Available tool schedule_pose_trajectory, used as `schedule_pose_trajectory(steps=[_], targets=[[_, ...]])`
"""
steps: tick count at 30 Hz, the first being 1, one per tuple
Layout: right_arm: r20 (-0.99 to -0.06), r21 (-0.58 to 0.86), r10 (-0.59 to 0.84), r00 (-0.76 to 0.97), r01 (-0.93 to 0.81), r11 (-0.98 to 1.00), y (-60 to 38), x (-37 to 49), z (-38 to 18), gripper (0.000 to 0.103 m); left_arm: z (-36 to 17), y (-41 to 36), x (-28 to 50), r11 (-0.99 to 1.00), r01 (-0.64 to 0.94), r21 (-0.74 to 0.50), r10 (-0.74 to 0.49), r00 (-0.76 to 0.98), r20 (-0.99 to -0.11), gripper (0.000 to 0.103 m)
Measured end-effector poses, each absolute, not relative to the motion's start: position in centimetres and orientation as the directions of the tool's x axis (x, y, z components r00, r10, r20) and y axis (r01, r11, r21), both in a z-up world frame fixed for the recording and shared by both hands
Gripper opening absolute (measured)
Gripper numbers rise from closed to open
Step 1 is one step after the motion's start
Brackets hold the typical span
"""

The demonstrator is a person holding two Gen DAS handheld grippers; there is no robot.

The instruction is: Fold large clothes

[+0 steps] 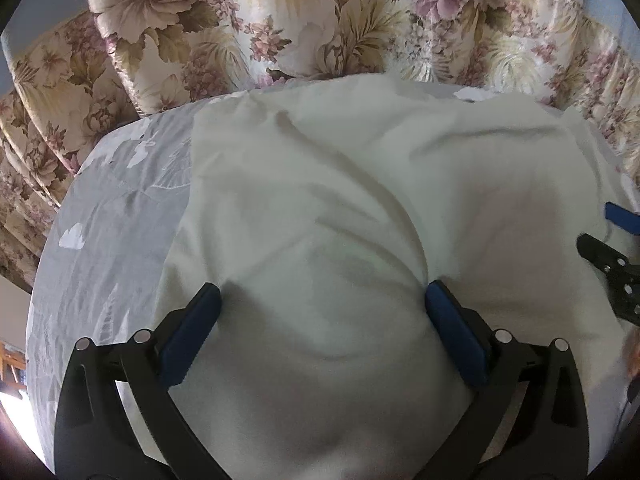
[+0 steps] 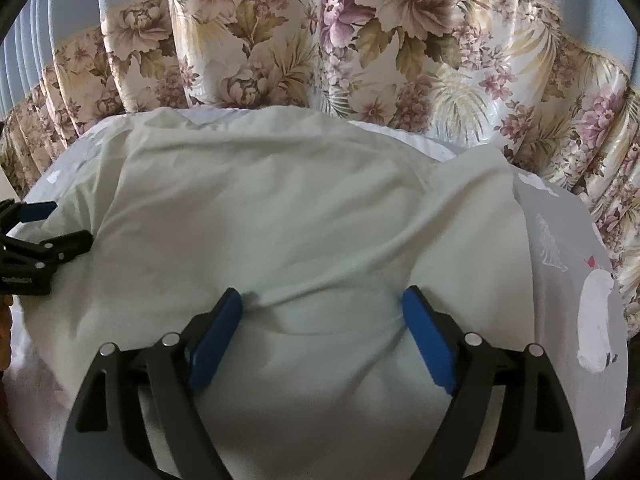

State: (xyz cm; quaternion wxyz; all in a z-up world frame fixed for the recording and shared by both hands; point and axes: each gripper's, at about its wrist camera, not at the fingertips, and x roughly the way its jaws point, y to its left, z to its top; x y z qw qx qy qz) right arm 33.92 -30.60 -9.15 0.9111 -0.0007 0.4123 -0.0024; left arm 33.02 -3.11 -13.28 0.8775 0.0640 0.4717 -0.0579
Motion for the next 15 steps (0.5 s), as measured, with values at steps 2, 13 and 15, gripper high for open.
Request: schedule_pose_trajectory(steps=[2,13,15], targets=[[-0.740,0.038,0.017,0.673,0.017,0.999,-30.8,32.9,-7.9,0.083,-11.9,-1.5,31.8,0.986,0.165,0.020,-0.076,0.556,-0.828,0.100],[-0.690,0.081,0.081,0.719,-0.034,0.996,-27.7,32.3,-5.5,0.083,-12.7,8.1,31.1,0.979,-0.014,-0.205,-0.172,0.491,-0.854,0.100],[-0.704,0.090,0.093,0.704,-0.042,0.995,-27.2,32.8,-6.1,0.083,-14.1,7.9,32.0,0.961,-0.017,-0.275,-0.236,0.461,-0.856,0.100]])
